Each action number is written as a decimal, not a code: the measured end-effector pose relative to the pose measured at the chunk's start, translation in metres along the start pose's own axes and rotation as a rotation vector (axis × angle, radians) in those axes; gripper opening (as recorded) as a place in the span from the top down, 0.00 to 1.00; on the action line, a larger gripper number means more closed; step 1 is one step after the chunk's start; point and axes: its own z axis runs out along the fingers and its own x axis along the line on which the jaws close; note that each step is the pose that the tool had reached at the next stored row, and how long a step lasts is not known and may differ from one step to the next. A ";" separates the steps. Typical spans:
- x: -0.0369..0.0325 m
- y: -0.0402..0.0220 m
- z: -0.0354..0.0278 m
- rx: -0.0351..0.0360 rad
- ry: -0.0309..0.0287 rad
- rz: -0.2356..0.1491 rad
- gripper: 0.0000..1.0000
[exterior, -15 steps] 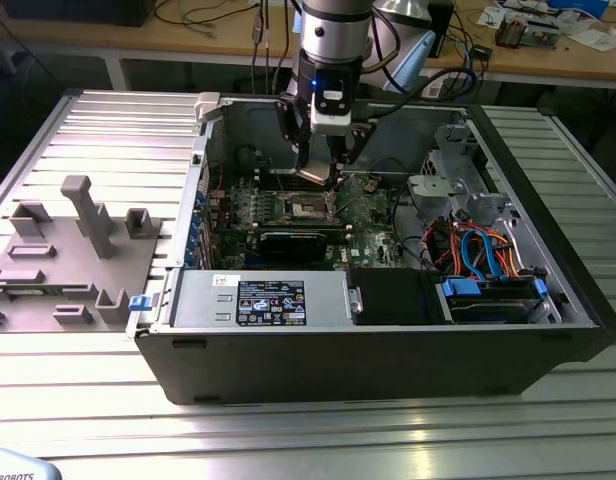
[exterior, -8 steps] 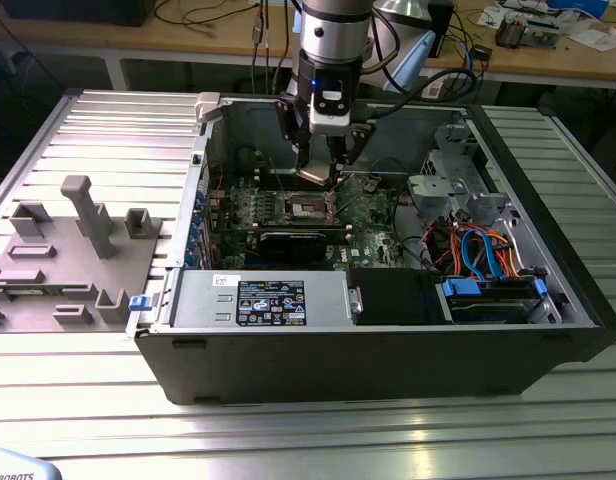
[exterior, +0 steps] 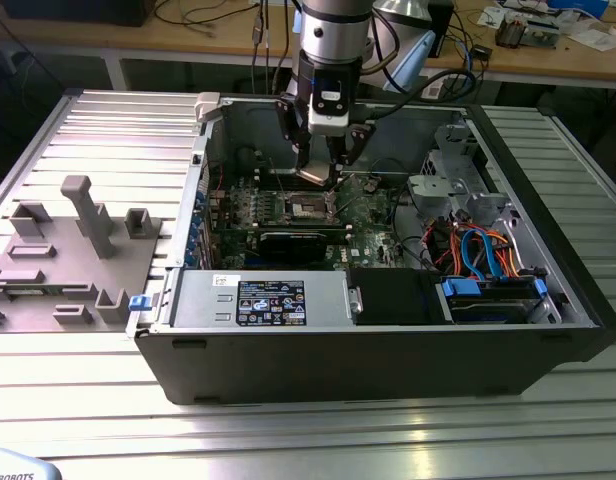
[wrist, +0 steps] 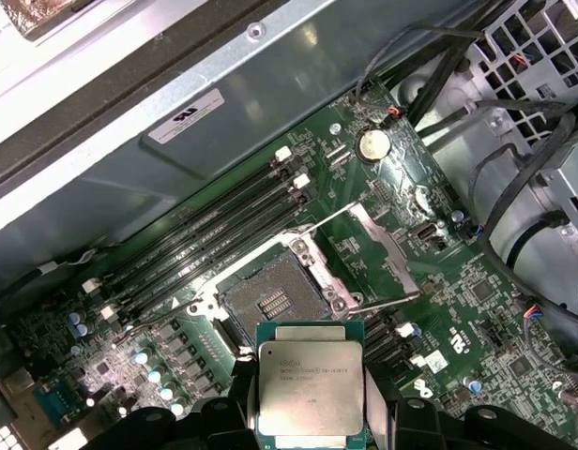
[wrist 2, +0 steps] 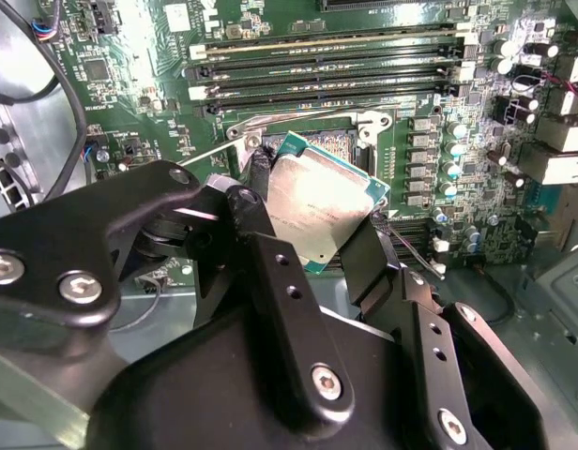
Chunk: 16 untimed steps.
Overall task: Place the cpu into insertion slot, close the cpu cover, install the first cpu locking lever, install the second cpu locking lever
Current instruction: 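Place the cpu into insertion slot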
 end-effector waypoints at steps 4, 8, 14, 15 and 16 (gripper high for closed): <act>0.0000 0.0000 0.0002 0.0001 0.0001 0.006 0.45; 0.0000 0.0000 0.0004 0.0002 0.0001 0.012 0.45; 0.0000 0.0000 0.0007 0.0003 0.0003 0.024 0.45; 0.0000 0.0000 0.0008 0.0004 0.0004 0.025 0.45; 0.0000 0.0000 0.0008 0.0004 0.0004 0.027 0.45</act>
